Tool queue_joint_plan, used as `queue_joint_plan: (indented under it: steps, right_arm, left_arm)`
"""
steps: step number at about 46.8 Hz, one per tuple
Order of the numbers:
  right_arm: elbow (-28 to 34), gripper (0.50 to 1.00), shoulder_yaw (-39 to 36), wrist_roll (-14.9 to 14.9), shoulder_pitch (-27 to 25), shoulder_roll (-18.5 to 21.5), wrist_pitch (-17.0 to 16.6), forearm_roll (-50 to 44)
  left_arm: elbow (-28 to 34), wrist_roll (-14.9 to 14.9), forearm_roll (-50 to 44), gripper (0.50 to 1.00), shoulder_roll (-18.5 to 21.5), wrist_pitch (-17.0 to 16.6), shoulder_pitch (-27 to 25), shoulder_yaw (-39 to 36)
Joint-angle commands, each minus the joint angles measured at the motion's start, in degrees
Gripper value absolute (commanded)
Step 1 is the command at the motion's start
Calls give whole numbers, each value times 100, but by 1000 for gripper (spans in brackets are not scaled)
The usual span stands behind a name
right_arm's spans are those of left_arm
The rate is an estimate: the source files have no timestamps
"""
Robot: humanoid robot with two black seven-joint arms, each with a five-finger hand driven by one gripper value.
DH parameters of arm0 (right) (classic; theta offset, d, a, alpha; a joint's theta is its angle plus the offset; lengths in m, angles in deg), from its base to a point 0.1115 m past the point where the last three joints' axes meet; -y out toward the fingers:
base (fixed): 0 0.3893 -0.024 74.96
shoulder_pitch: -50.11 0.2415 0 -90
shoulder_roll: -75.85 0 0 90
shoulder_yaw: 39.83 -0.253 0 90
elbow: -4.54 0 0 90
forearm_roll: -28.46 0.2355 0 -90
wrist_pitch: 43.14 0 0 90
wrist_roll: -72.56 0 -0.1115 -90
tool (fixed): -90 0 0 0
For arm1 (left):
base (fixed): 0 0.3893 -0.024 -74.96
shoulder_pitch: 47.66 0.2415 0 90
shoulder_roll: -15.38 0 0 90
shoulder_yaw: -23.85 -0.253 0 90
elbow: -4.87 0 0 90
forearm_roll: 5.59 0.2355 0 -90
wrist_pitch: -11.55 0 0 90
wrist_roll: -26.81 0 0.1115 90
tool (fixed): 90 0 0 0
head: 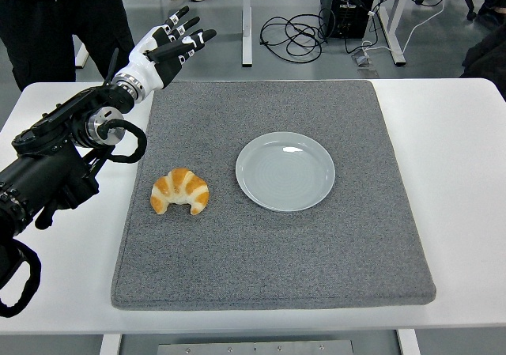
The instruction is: Place the bread on the plate
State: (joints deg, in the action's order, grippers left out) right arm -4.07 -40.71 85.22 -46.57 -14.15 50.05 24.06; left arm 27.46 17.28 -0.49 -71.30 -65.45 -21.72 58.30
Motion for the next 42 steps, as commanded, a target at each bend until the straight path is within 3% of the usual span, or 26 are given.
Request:
queue_joint_plan:
  steps: [1, 31, 37, 42]
  right_arm:
    - [0, 1000, 0, 0, 0, 0, -3, 0]
    - [0, 1000, 0, 0, 0, 0, -3, 0]
    - [0, 1000, 0, 0, 0, 0, -3, 0]
    - [0, 1000, 0, 0, 0, 0, -3, 0]
  left_arm:
    - [0, 22, 0, 980, -7, 0, -1, -9]
    - [35, -13, 43, 980, 46, -18, -63, -9]
    - [561, 4, 70, 980, 274, -140, -37, -263]
    - [1430, 4, 70, 980, 731, -596, -10, -650]
